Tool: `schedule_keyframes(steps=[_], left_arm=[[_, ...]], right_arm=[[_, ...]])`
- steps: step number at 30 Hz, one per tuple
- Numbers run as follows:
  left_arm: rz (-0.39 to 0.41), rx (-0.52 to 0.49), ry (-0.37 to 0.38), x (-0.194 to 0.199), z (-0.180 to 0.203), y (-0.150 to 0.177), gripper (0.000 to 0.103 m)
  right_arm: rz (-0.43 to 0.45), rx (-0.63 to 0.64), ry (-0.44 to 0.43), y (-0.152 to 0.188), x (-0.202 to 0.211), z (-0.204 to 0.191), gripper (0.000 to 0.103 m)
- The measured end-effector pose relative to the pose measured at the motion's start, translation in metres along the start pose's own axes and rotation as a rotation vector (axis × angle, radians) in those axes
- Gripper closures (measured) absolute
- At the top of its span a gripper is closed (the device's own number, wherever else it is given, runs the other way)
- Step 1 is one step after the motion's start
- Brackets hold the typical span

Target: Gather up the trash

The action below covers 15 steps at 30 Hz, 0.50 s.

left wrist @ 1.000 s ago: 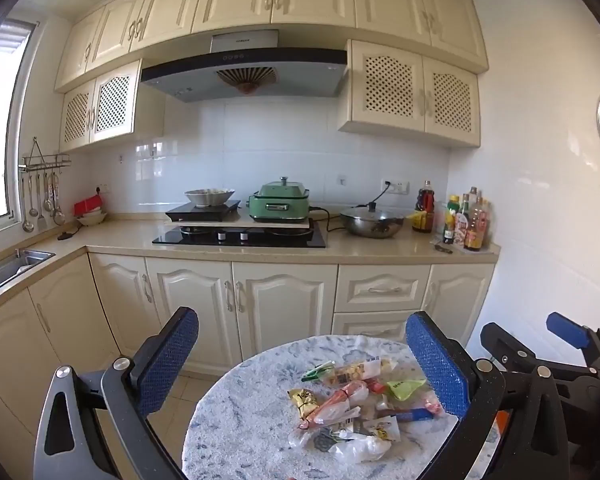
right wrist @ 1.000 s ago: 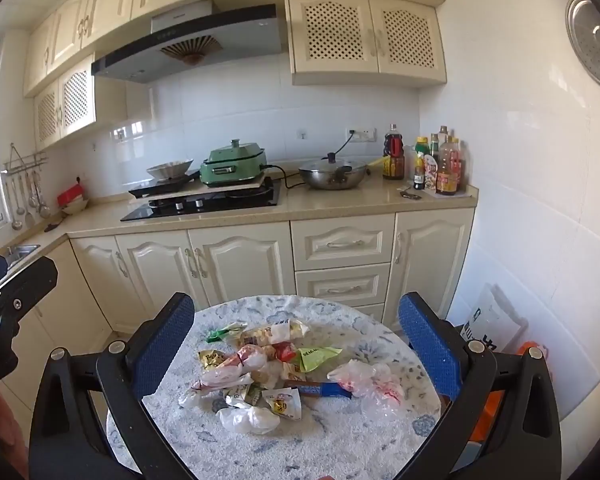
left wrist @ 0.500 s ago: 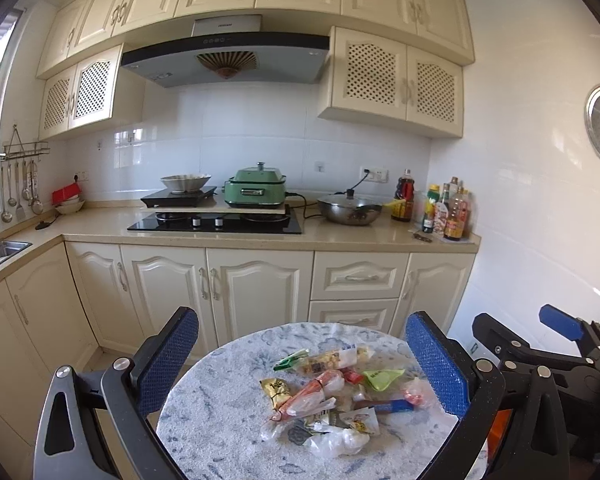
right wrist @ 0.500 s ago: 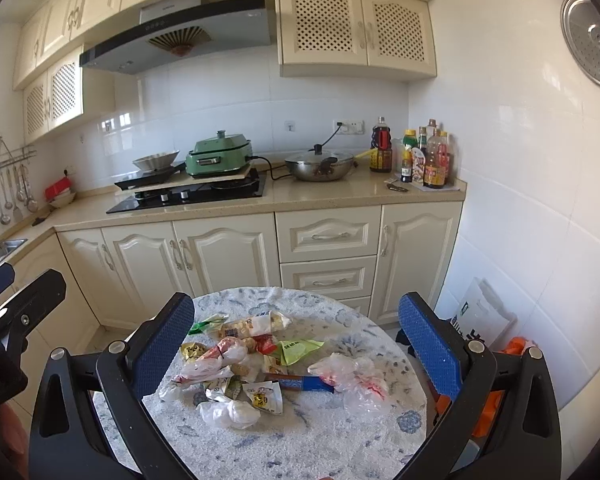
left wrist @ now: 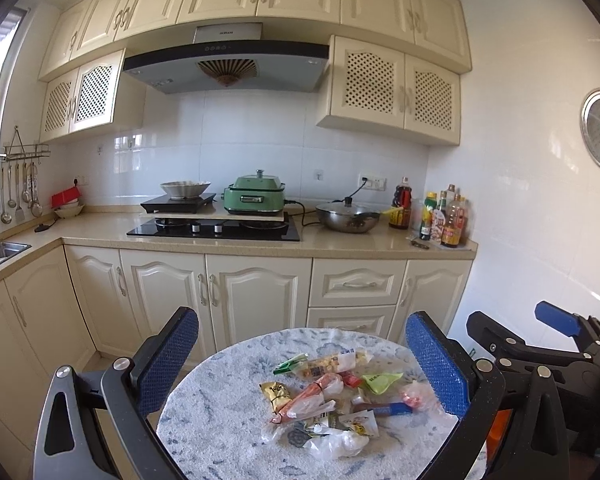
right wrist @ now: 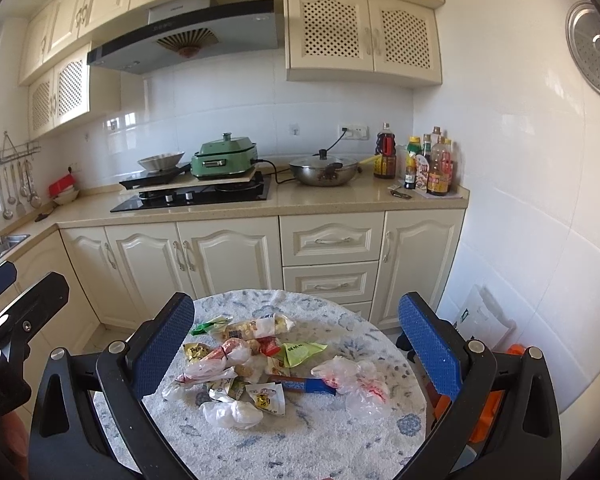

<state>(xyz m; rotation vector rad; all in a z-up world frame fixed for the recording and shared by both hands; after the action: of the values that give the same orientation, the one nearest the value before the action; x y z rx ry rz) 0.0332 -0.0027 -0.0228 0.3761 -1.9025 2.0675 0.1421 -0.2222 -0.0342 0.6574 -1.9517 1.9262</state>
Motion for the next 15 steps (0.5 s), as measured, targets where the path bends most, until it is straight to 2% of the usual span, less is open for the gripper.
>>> schedule_keyframes(steps=[6, 15], left_arm=[[-0.012, 0.002, -0.002, -0.009, 0.006, 0.001, 0.001], [-0.079, -0.023, -0.006, -0.043, 0.018, 0.004, 0.001]], right_arm=[[-0.008, 0.006, -0.008, 0.002, -0.008, 0.004, 0.0], [-0.044, -0.016, -0.023, 0.005, -0.032, 0.018, 0.0]])
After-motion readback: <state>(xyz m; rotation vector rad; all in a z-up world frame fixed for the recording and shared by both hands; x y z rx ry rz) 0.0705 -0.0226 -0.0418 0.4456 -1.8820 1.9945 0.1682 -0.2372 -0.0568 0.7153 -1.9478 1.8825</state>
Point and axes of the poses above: each gripper's, at about its wrist camera, not at the fingertips, and x roughly against the way its jaws point, z to its right, y to its underside, the point moved 3 cm from there along -x, roughly the way its jaws point, and after that the axes turned 6 degrees about -z, right-handed, at the moved point
